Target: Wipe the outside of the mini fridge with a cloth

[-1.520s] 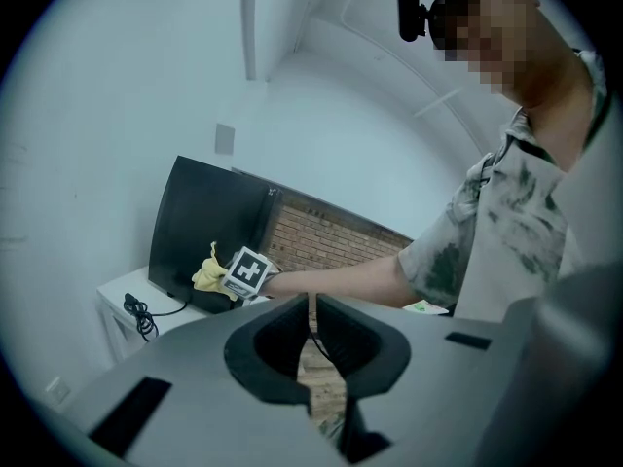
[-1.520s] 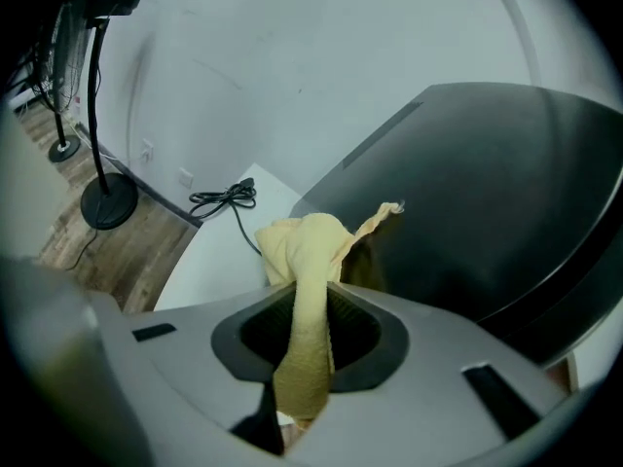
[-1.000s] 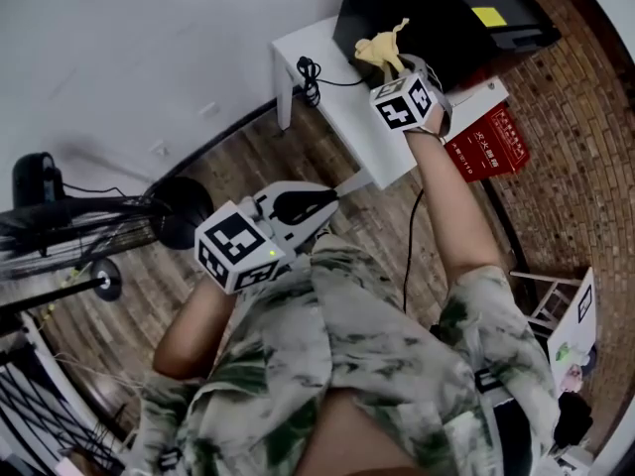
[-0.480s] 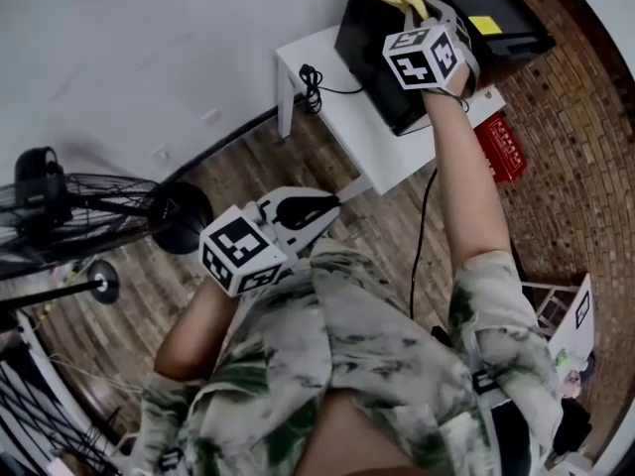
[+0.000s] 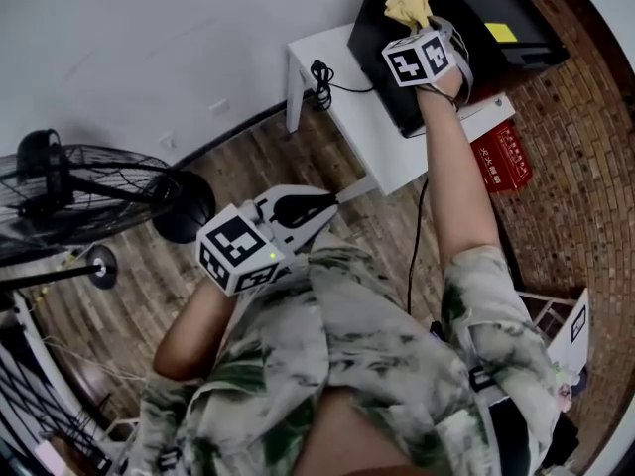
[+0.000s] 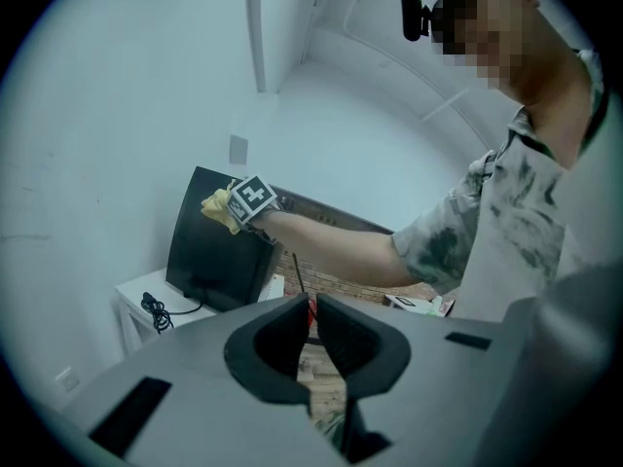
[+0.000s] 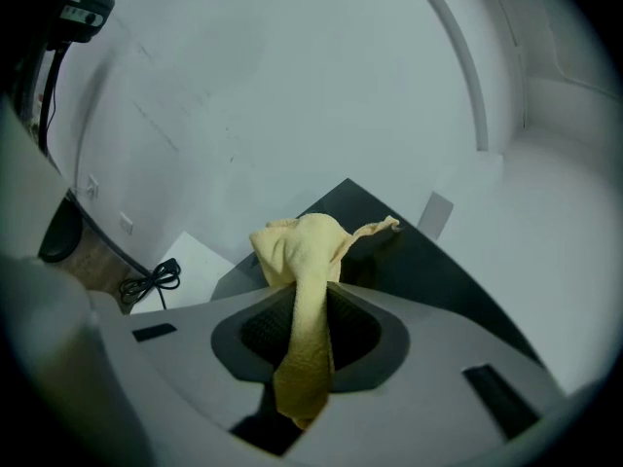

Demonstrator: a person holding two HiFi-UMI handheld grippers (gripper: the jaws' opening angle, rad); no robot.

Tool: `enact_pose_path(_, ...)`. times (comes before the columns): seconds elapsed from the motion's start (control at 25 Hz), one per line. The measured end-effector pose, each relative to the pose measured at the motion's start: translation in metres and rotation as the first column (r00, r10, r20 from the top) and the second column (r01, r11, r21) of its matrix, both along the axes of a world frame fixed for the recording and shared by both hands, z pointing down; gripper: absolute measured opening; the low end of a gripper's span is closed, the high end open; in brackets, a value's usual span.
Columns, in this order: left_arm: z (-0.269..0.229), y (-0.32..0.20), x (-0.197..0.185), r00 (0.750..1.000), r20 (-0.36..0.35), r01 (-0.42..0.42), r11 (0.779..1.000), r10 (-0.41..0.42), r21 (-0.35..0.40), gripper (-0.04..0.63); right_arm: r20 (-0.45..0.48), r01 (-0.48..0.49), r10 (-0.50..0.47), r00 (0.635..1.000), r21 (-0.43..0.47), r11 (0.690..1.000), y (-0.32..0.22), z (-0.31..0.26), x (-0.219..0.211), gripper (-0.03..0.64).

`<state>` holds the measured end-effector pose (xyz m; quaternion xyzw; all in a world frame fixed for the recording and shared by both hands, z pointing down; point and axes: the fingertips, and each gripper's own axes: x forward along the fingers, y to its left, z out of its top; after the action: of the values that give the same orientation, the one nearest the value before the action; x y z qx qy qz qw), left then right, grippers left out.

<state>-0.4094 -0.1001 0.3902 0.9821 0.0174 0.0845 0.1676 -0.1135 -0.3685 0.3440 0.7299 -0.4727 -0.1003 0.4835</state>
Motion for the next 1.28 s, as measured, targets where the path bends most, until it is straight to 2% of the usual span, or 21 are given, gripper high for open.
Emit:
enact_pose_path(0.4,0.011,-0.014,-0.006,0.997,0.030,0.071,0.997,-0.070,-0.030,0.044,0.007,-0.029,0.031,0.999,-0.204,0.979,-0.019,0.115,0.009,0.091)
enact_pose_path(0.64,0.020,-0.030,-0.012,0.993,0.048,0.111,0.993,-0.108,-0.050,0.044,0.045,-0.030,0.045,0.998,-0.287,0.957,-0.029,0.169,0.009,0.091)
enact_pose_path(0.84,0.021,-0.042,-0.012,0.992,0.048,0.122,0.991,-0.120,-0.054,0.044,0.082,-0.005,0.033,0.996,-0.323,0.946,-0.034,0.190,0.006,0.091)
enact_pose_path(0.92,0.020,-0.044,-0.011,0.992,0.041,0.122,0.991,-0.120,-0.054,0.044,0.095,0.013,0.017,0.995,-0.311,0.950,-0.037,0.183,0.000,0.091)
enact_pose_path(1.04,0.019,-0.045,-0.009,0.993,0.030,0.116,0.992,-0.115,-0.052,0.044,0.094,0.057,-0.035,0.995,-0.240,0.969,-0.045,0.146,-0.016,0.091)
enact_pose_path(1.28,0.018,-0.043,-0.006,0.993,0.010,0.117,0.992,-0.117,-0.049,0.044,-0.005,0.135,-0.136,0.991,-0.047,0.990,-0.069,0.034,-0.046,0.091)
